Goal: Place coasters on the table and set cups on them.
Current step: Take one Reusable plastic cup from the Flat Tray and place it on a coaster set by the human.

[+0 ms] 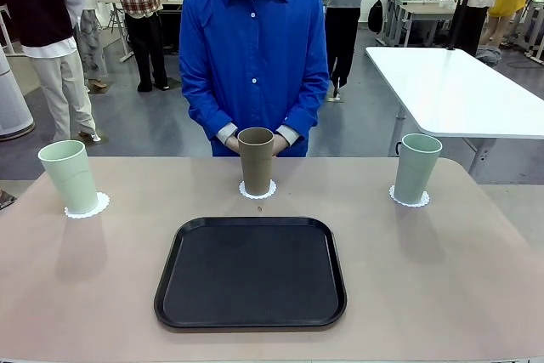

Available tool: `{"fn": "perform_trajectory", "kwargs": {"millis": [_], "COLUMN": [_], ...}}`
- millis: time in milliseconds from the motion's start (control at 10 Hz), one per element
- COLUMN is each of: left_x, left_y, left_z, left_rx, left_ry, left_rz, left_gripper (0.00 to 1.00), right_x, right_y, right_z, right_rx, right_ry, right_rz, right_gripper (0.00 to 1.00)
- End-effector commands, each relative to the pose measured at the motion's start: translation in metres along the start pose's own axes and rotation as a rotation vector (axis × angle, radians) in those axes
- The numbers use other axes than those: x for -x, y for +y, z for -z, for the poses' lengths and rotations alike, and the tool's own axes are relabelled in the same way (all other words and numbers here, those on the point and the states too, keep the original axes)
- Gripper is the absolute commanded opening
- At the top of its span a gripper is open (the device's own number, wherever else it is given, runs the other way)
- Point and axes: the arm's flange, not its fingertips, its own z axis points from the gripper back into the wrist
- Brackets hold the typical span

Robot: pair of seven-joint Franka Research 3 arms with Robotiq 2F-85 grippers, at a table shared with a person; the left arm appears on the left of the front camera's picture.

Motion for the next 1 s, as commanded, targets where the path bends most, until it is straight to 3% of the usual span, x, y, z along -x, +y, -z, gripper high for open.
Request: {"fn": "perform_trajectory", "kwargs": {"millis": [0, 400, 500, 900], "left_x": [0.003, 0.014, 0.012, 0.012], "left_y": [0.018, 0.026, 0.034, 0.034], "left_z": [-0.013, -0.013, -0.01, -0.01], "left_rx": [0.053, 0.024, 0.046, 0.046], "left_ry": [0.001, -0.017, -0.004, -0.004], "left_rz": [0.028, 0.095, 0.015, 0.015], "left_gripper": [1.0, 1.0, 1.0, 1.0], "right_x": [-0.001, -0.001, -0.001, -0.001], "right_y": [0.002, 0.002, 0.002, 0.002], "right_z": [0.001, 0.001, 0.001, 0.001], "right_rx": [0.007, 0.007, 0.007, 0.007], "right_ry": [0.0, 0.0, 0.0, 0.0], "right_rz": [0.008, 0.008, 0.008, 0.008], "right_gripper": [1.0, 1.0, 1.0, 1.0]}}
